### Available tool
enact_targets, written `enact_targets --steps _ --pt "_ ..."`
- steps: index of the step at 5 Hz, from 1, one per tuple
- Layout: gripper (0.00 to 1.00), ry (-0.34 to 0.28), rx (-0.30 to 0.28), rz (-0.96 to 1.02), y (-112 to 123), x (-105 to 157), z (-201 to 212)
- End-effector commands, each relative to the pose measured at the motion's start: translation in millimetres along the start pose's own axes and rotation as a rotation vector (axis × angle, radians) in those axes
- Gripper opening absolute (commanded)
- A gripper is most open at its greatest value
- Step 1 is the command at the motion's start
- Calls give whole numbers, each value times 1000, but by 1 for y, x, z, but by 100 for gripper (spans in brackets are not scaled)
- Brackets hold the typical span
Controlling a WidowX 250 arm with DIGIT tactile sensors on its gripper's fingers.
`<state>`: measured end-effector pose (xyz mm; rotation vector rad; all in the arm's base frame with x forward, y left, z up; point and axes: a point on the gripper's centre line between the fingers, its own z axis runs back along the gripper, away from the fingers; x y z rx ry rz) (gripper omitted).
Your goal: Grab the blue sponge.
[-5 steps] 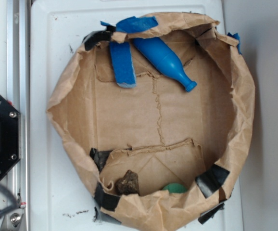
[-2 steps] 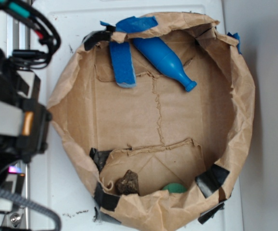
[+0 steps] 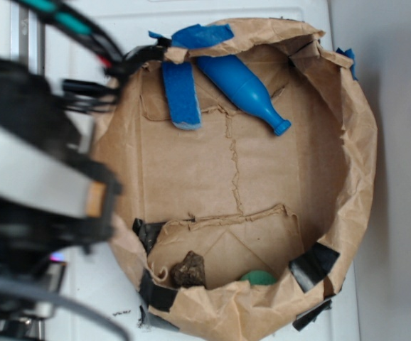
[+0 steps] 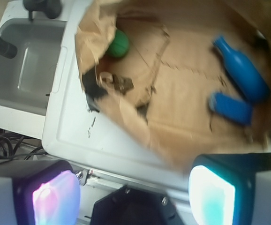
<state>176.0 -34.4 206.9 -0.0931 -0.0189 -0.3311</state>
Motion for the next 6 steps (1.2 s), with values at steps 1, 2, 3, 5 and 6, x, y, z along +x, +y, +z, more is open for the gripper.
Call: enact_targets --steps 1,2,3,5,6 --pt "100 -48 -6 -241 23 31 8" --pt "100 -66 -19 -321 45 44 -16" --pt "100 -111 11 -405 61 56 -34" --pt "100 -103 32 -469 80 53 -82" --pt "100 -48 63 -443 92 52 -93"
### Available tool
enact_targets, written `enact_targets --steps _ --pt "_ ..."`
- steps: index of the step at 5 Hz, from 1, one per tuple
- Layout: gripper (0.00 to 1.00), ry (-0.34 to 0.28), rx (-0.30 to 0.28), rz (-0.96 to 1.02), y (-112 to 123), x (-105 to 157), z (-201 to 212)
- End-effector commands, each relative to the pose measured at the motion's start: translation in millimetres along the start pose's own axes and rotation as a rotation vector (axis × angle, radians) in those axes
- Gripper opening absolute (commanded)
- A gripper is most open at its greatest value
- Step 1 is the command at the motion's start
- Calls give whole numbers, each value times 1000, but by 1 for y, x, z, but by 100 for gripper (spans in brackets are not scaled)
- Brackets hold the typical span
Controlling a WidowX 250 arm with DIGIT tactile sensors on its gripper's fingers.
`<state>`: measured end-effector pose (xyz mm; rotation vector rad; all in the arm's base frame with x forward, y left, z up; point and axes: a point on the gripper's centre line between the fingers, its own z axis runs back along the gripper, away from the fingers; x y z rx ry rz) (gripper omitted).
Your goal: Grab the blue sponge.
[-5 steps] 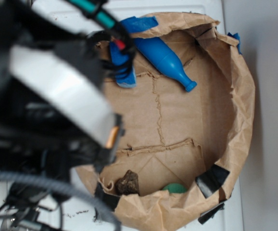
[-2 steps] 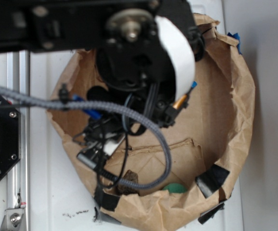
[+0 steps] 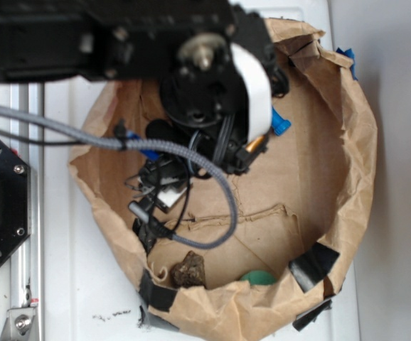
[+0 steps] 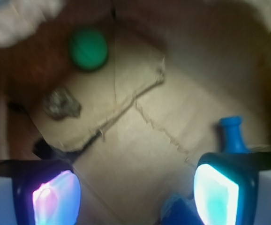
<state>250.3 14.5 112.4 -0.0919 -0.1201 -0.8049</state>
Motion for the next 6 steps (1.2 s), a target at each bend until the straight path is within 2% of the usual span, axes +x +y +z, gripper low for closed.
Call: enact_targets --steps 1,4,6 --pt "100 40 46 33 13 -6 -3" --pt "100 40 46 33 13 -6 -3" --pt "100 93 73 -59 2 -23 -27"
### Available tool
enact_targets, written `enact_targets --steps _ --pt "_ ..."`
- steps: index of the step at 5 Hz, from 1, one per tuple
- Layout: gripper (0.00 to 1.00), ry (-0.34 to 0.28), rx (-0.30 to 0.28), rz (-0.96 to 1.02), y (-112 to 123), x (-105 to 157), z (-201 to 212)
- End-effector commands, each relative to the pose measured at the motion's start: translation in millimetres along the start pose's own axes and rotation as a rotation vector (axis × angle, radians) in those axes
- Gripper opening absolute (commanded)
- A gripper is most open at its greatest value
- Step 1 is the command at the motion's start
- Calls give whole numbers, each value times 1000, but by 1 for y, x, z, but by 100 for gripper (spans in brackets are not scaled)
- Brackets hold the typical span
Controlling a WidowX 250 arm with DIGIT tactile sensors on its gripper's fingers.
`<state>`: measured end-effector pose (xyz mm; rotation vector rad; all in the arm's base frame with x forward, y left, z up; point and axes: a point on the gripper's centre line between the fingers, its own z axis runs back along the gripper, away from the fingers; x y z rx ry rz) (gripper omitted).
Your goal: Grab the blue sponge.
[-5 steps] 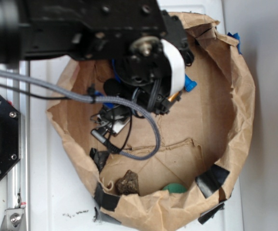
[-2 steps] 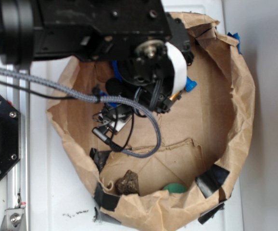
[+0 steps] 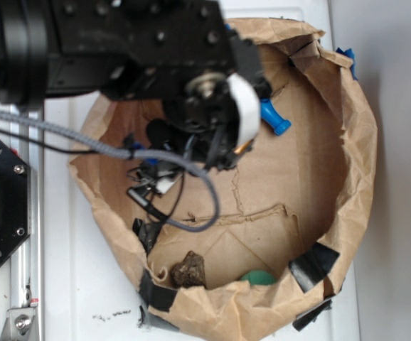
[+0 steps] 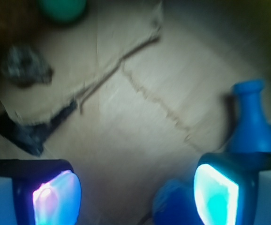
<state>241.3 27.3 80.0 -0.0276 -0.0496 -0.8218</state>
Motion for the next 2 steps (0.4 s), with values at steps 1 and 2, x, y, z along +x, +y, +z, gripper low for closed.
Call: enact_targets --steps 1,2 --pt "100 7 40 -55 5 -7 2" --pt "100 1 46 -47 25 -6 1"
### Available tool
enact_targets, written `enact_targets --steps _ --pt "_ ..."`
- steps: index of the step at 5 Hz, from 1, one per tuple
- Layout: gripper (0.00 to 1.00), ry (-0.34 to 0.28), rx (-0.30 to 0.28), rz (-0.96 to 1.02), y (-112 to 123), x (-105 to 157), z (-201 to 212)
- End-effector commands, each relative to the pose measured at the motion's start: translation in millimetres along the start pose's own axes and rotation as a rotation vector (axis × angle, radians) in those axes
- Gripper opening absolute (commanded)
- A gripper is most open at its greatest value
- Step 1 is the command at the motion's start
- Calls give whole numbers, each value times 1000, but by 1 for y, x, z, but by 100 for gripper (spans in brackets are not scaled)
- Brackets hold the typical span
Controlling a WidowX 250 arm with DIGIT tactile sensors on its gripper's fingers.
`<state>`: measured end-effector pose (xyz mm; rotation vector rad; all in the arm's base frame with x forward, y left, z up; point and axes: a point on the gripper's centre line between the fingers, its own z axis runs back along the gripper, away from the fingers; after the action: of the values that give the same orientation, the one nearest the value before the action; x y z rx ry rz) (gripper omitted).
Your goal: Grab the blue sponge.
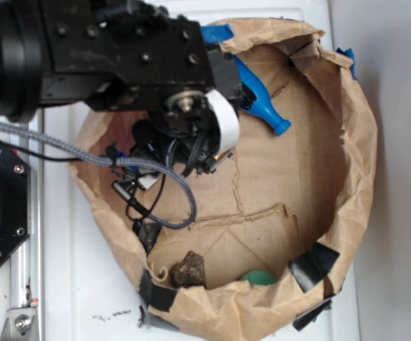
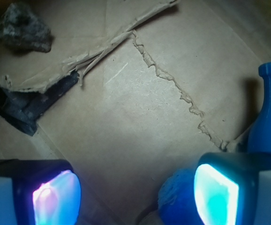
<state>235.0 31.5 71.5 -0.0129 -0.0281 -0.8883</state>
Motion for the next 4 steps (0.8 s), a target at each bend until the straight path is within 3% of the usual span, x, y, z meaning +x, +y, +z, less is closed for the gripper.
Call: enact_targets --steps 1,2,4 --pt "100 -10 57 25 33 -2 7" --pt "100 2 108 4 27 -9 2" --pt "100 23 114 -36 19 -23 -5"
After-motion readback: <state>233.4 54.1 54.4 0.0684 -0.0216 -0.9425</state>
